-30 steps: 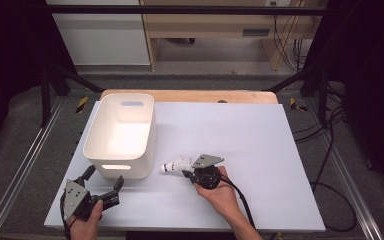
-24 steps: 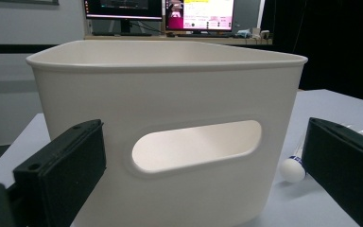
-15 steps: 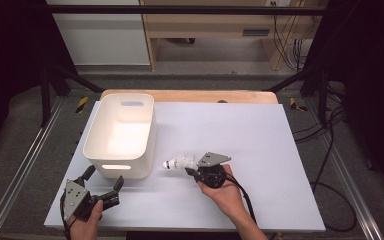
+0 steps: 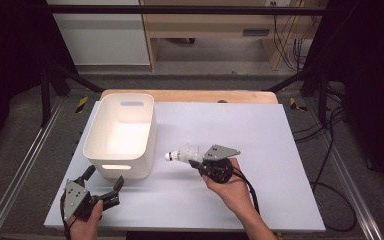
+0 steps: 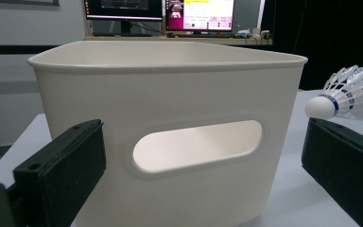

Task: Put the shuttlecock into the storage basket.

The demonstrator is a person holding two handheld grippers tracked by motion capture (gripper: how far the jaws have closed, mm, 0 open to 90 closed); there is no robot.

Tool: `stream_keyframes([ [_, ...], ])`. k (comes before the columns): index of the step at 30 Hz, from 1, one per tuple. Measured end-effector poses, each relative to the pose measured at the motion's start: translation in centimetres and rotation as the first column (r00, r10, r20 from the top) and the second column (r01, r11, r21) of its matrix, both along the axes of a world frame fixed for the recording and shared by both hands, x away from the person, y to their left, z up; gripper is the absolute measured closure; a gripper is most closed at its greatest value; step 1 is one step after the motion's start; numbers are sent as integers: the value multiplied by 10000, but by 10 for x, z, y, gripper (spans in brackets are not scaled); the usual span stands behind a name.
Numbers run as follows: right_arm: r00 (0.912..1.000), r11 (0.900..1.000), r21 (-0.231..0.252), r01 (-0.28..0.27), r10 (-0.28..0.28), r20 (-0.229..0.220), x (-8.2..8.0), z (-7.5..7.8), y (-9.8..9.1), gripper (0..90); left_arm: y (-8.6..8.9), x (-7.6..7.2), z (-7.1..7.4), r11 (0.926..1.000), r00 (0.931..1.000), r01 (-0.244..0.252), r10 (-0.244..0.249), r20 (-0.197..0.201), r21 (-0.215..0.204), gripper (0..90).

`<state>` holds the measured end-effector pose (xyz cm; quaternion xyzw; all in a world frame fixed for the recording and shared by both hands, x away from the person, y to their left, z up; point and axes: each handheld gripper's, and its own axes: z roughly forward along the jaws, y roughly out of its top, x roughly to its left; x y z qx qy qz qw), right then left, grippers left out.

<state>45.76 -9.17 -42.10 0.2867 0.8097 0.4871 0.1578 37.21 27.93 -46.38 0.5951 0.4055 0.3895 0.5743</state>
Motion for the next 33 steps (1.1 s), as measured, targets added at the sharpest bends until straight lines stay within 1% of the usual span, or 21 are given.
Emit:
stream_keyframes([
  [5,9998,10000,-40,4,-4,183,1,18,2,896,0,0,0,10000,10000,1,-1,3,-4,6],
  [12,9985,9999,-143,-36,44,544,8,44,8,897,1,0,0,10000,10000,-19,19,25,-33,6],
  [17,9975,9999,-70,-131,135,699,13,60,13,896,1,0,0,10000,10000,-1,1,24,-25,6],
  [25,9948,9993,-39,-370,372,953,22,80,27,896,2,0,0,10000,10000,-13,13,15,-41,6],
  [33,9938,9979,38,-648,642,909,36,89,46,896,1,0,0,10000,10000,23,-23,18,-50,6],
])
